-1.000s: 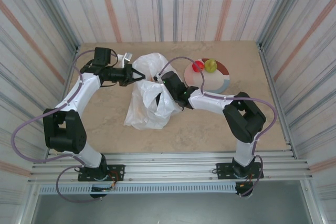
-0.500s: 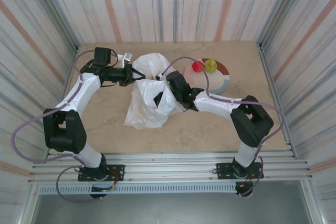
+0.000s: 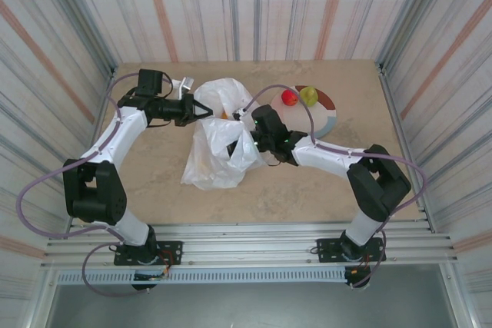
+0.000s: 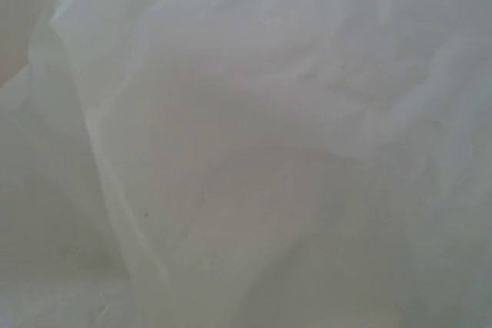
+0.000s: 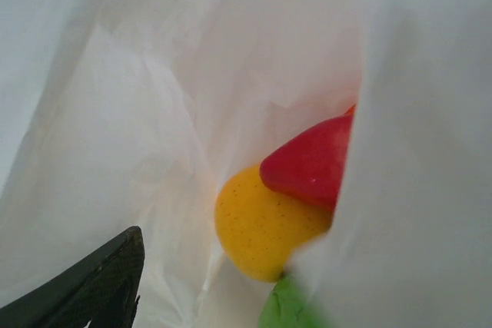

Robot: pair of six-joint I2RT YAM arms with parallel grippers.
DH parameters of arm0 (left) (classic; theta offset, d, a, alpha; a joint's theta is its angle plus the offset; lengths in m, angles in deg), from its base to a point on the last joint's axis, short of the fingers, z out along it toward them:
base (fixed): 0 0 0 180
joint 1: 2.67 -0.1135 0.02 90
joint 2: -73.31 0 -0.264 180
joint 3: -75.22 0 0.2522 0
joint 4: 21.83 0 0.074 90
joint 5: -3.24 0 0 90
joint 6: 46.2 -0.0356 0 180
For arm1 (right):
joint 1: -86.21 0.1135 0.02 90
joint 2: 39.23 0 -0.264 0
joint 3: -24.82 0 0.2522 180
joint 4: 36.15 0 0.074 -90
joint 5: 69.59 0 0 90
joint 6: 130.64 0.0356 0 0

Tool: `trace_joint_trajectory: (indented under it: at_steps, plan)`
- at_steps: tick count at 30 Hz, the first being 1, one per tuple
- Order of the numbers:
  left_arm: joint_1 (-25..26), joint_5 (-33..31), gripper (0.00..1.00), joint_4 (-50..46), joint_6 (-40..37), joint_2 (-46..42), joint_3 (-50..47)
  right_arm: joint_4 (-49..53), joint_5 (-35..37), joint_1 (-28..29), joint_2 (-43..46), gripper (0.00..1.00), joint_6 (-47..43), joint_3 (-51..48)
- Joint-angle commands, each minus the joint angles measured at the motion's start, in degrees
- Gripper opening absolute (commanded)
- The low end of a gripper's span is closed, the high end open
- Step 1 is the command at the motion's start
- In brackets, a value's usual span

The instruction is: Place the fruits into the plastic bag

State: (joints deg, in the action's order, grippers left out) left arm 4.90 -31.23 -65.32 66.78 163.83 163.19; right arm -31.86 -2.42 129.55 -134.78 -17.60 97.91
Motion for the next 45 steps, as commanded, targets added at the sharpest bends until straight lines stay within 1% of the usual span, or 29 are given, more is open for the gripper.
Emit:
trace_joint_trajectory:
  at_steps: [1, 2, 5, 8, 10, 14, 20, 26, 28, 32, 34, 41, 45]
  plan:
    - [-0.37, 1.18, 0.0, 0.15, 0.0, -2.28, -0.38, -0.64, -1.69, -0.45, 1.88, 0.7, -1.51, -0.38]
    - [-0.37, 1.21, 0.0, 0.12, 0.02, -2.29, -0.39, 0.57, 1.66, -0.43, 2.23, 0.69, -1.52, -0.22]
    - [-0.45, 1.31, 0.0, 0.18, 0.05, -2.19, -0.35, 9.51, 16.74, 0.57, 3.22, 0.72, -1.97, 2.51]
    - [-0.45, 1.23, 0.0, 0.21, 0.04, -2.19, -0.49, 13.6, 26.07, 1.96, 4.46, 0.75, -3.43, 3.77]
    - [-0.54, 1.22, 0.0, 0.21, 0.04, -2.11, -0.39, 13.69, 30.23, 2.87, 6.04, 0.75, -3.72, 3.36]
    - [-0.63, 1.25, 0.0, 0.23, 0.05, -2.05, -0.48, 13.69, 36.13, 4.14, 8.78, 0.75, -4.93, 2.51]
    - [-0.72, 1.31, 0.0, 0.26, 0.08, -2.01, -0.38, 13.82, 38.23, 4.09, 13.3, 0.74, -6.75, 0.63]
    - [-0.81, 1.31, 0.0, 0.21, 0.13, -2.1, -0.34, 15.98, 39.09, 2.52, 18.69, 0.74, -8.08, -1.38]
    - [-0.78, 1.33, 0.0, 0.22, 0.09, -2.17, -0.49, 15.54, 37.53, 1.7, 21.19, 0.75, -8.59, -2.63]
    - [-0.89, 1.27, 0.0, 0.23, 0.13, -2.19, -0.38, 12.85, 30.49, -0.61, 26.56, 0.75, -9.8, -6.05]
    - [-0.89, 1.34, 0.0, 0.28, 0.13, -2.19, -0.38, 13.05, 28.7, -1.8, 28.98, 0.76, -10.36, -6.91]
    - [-0.89, 1.2, 0.0, 0.34, 0.13, -2.19, -0.46, 14.26, 27.83, -6.77, 36.1, 0.76, -10.39, -8.55]
    - [-0.89, 1.16, 0.0, 0.3, 0.13, -2.19, -0.5, 14.3, 27.83, -9.02, 37.45, 0.77, -9.35, -9.15]
